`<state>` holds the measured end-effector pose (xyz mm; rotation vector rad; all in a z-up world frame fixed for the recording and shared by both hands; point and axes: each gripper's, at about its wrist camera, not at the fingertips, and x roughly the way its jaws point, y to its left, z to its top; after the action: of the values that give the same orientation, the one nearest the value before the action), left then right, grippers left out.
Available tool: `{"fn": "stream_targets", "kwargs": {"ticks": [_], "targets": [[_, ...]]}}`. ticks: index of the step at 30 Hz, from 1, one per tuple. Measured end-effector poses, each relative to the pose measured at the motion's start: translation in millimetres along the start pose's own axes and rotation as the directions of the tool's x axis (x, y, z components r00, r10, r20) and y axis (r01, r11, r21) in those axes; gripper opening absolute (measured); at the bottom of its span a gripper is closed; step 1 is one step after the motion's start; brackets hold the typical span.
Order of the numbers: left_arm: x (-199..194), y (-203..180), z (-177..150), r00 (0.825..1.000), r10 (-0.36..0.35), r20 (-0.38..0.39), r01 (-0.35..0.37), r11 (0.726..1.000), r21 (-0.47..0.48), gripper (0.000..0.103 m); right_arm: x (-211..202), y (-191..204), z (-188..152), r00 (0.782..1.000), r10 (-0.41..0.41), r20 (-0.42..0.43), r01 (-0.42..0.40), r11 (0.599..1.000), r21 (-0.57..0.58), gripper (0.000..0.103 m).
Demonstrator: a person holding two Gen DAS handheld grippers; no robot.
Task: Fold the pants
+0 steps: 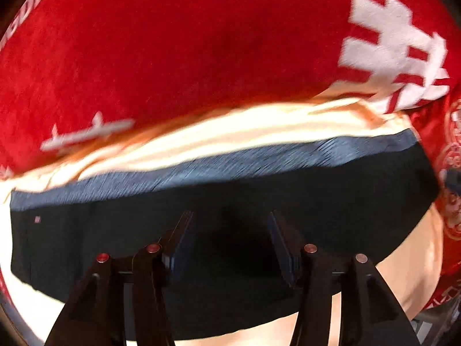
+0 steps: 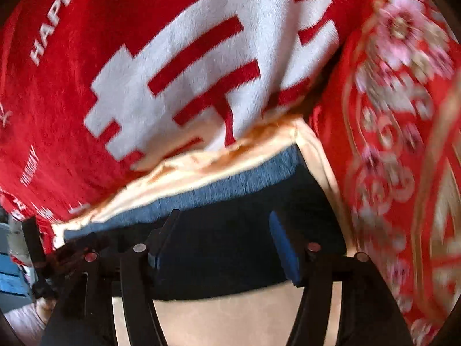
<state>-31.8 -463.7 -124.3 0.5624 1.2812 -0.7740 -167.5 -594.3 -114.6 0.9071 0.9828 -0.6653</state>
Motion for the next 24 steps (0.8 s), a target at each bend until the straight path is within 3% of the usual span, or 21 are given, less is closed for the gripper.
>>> {"fn": "stream_targets", "kwargs": {"ticks": [4,7,8,9,10,12,14,15,16,17,18,19,21,24], "targets": [[16,21,-11,0.999,0.034,-0.035,-0.036,0.997,-0.073,0.054,15,-30,-38,0.997,-0.060,-0.047,0.067,0.986,0.150,0.063],[30,31,-16,0.996,0.066,-0.057,-0.071,0.994,-0.085,0.054,32,-52,-48,0.992,-0.107,-0.069,0.120,0.969,0.218,0.059],[34,33,-18,0.995,0.073,-0.064,-0.078,0.993,-0.084,0.054,37,-57,-47,0.990,-0.122,-0.066,0.134,0.962,0.236,0.053],[35,34,-19,0.996,0.068,-0.061,-0.074,0.994,-0.086,0.054,43,-63,-44,0.991,-0.117,-0.064,0.129,0.957,0.259,0.023],[34,35,-19,0.996,0.070,-0.057,-0.074,0.994,-0.085,0.054,46,-65,-40,0.991,-0.115,-0.068,0.129,0.956,0.265,0.007],[33,36,-20,0.995,0.080,-0.053,-0.083,0.994,-0.075,0.054,36,-58,-32,0.993,-0.114,-0.023,0.116,0.968,0.223,0.007],[36,40,-23,0.995,0.091,-0.049,-0.094,0.993,-0.072,0.062,23,-46,-30,0.992,-0.128,0.015,0.125,0.983,0.134,0.007],[37,43,-25,0.993,0.115,-0.041,-0.118,0.990,-0.073,0.075,23,-47,-31,0.990,-0.139,0.008,0.137,0.984,0.111,0.007],[39,45,-26,0.990,0.132,-0.038,-0.135,0.988,-0.076,0.081,30,-54,-34,0.987,-0.160,-0.020,0.161,0.982,0.097,0.007],[40,50,-27,0.991,0.124,-0.046,-0.127,0.988,-0.092,0.081,40,-62,-38,0.981,-0.183,-0.063,0.188,0.978,0.092,0.007],[39,54,-28,0.991,0.119,-0.058,-0.125,0.986,-0.106,0.081,51,-71,-42,0.976,-0.192,-0.103,0.202,0.975,0.097,0.014],[37,56,-27,0.990,0.121,-0.072,-0.128,0.985,-0.115,0.081,51,-80,-44,0.982,-0.168,-0.091,0.179,0.975,0.129,0.025],[30,56,-26,0.990,0.126,-0.064,-0.132,0.986,-0.102,0.081,35,-87,-47,0.969,-0.229,-0.089,0.243,0.952,0.186,0.043],[18,51,-18,0.994,0.109,-0.011,-0.109,0.992,-0.066,0.081,2,-78,-52,0.981,-0.196,-0.005,0.192,0.956,0.221,0.043]]}}
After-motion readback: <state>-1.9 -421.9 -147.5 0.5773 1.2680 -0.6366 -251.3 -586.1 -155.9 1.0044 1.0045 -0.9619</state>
